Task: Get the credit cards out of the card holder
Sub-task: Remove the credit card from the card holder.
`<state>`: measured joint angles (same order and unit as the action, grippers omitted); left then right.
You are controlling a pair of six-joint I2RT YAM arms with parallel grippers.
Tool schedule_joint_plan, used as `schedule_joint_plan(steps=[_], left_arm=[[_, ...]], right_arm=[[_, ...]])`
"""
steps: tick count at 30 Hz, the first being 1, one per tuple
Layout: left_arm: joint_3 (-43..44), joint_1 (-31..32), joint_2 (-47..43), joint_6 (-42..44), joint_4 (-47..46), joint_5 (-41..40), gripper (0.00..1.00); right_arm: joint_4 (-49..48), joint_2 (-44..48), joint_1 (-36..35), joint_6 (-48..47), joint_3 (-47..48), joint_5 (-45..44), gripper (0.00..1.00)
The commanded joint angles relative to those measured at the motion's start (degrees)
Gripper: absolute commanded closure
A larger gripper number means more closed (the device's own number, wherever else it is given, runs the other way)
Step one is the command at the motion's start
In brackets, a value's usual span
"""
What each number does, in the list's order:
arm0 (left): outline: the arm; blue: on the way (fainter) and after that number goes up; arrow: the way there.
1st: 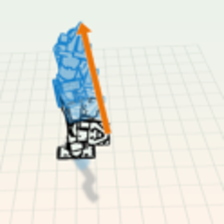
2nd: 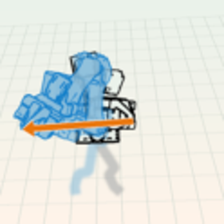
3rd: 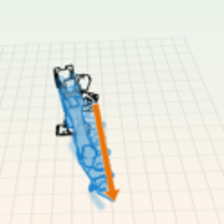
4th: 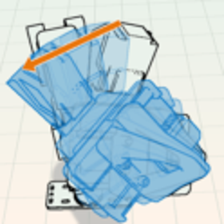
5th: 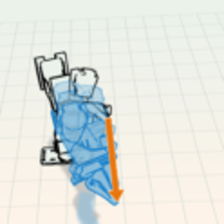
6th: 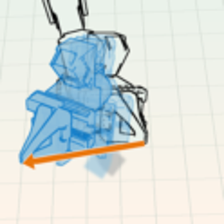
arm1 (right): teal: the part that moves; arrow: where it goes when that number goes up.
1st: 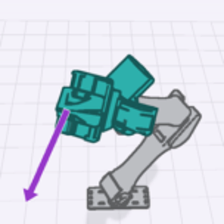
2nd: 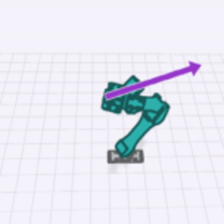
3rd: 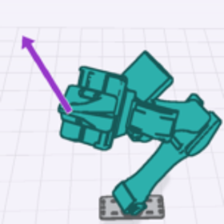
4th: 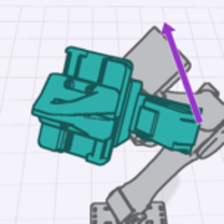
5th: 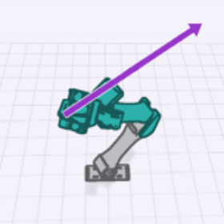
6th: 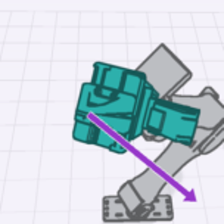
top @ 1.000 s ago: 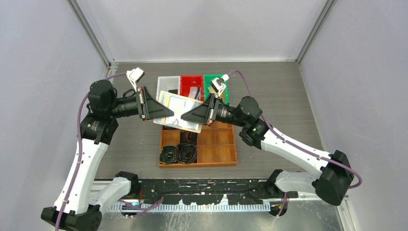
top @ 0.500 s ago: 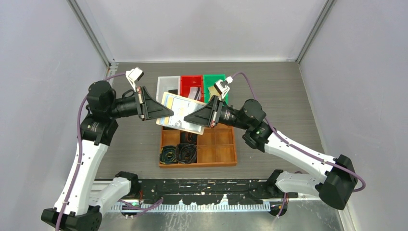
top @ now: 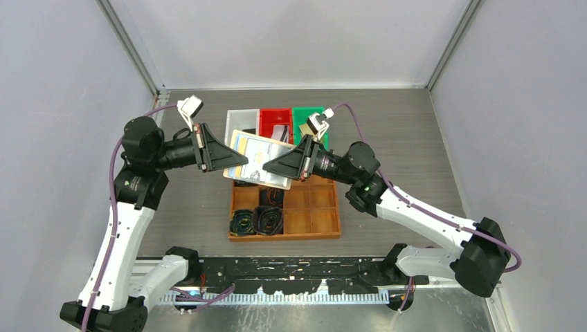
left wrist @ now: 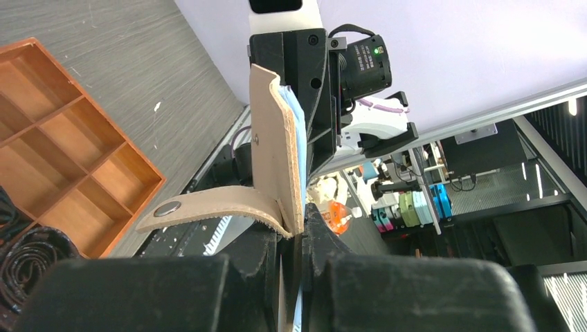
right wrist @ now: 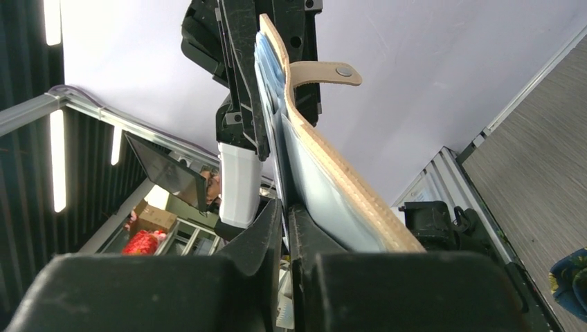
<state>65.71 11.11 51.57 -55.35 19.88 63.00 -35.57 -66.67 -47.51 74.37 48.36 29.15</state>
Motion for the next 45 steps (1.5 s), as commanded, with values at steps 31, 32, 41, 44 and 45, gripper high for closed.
schedule_joint_plan(steps=[31, 32, 41, 44, 45], left_arm=[[3.29, -0.82, -0.64, -3.27, -5.75, 1.11, 1.00], [3.22, -0.83, -0.67, -3.35, -5.80, 1.20, 1.00], [3.03, -0.83, -1.12, -4.43, -7.16, 1.43, 1.00], [2.75, -0.81, -1.29, -4.42, -7.24, 1.53, 1.00], [2.63, -0.84, -1.35, -4.41, -7.21, 1.52, 1.00]], right_arm=[[-4.26, 8.18, 0.40, -0.23, -5.36, -4.27, 0.82], [-4.32, 7.91, 0.39, -0.34, -4.71, -4.27, 0.81], [-7.86, 2.97, 1.80, 2.43, -0.45, -4.50, 0.70], [-9.77, 1.01, 1.80, 3.41, 0.77, -3.64, 0.69], [-10.45, 0.55, 1.81, 3.74, 1.20, -3.26, 0.69]])
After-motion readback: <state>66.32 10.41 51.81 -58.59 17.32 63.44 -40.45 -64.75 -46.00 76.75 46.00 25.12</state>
